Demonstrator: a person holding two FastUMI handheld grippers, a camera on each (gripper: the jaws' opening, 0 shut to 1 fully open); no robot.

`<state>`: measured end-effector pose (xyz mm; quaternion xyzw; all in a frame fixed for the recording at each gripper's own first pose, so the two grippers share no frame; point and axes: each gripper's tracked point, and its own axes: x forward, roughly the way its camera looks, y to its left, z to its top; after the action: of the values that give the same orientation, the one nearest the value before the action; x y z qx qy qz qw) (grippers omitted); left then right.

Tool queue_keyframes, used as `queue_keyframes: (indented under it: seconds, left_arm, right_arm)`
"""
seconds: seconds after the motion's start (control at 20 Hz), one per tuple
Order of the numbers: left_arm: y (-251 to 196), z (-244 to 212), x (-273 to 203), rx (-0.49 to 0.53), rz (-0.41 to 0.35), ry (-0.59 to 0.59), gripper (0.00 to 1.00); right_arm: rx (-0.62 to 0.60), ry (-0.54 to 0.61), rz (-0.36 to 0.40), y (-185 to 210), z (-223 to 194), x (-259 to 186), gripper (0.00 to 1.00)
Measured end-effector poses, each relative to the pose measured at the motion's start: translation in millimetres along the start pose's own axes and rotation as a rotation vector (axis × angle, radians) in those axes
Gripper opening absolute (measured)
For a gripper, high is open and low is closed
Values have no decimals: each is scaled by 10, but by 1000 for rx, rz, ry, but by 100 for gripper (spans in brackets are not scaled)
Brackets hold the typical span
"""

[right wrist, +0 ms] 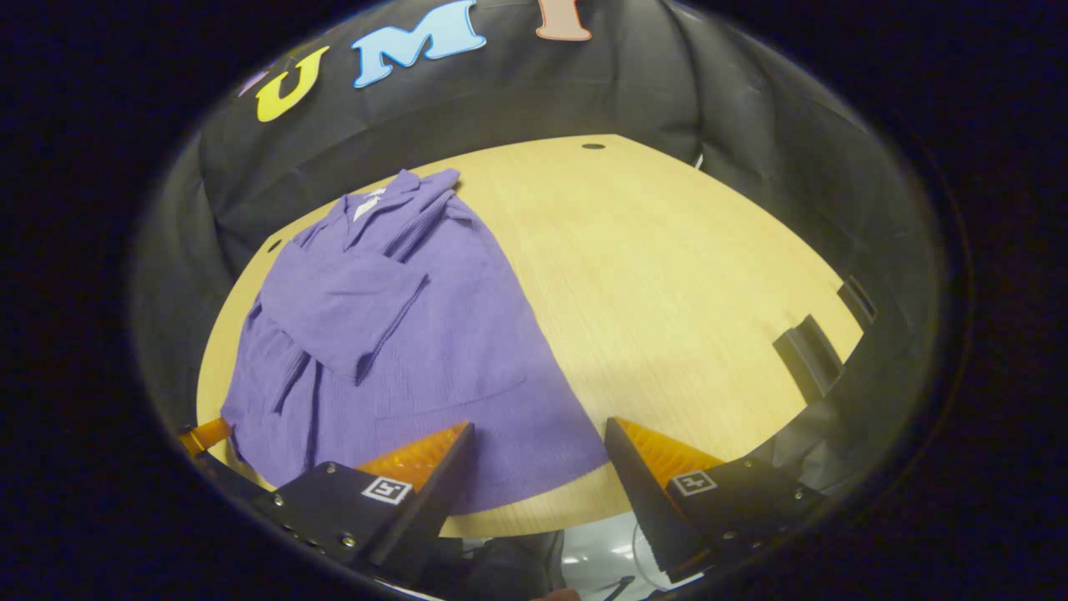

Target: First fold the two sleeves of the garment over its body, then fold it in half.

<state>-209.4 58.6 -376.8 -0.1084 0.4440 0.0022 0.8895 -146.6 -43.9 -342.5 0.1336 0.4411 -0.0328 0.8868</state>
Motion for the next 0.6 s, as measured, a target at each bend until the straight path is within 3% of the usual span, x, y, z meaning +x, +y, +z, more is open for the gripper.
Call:
queue_keyframes:
  seconds: [0.25,0.3,0.35,0.5,0.55,0.6]
  left_arm:
    - [-110,-69,48,22,5,12,99]
    - [-194,-78,49,29,-14,16,95]
    - [-270,-90,71,38,-27,24,99]
    - [-366,-140,115,122,-20,36,99]
    - [-380,-153,142,148,-15,34,97]
    - [-361,-150,147,169,0,32,89]
  right_arm:
    - [-40,14,51,240,-32,22,100]
    - [-61,20,56,277,-55,15,100]
    - [-85,21,57,318,-75,18,100]
    - [-193,41,18,337,-124,40,100]
    - [-224,44,18,356,-132,30,100]
    - [-226,48,27,389,-135,42,100]
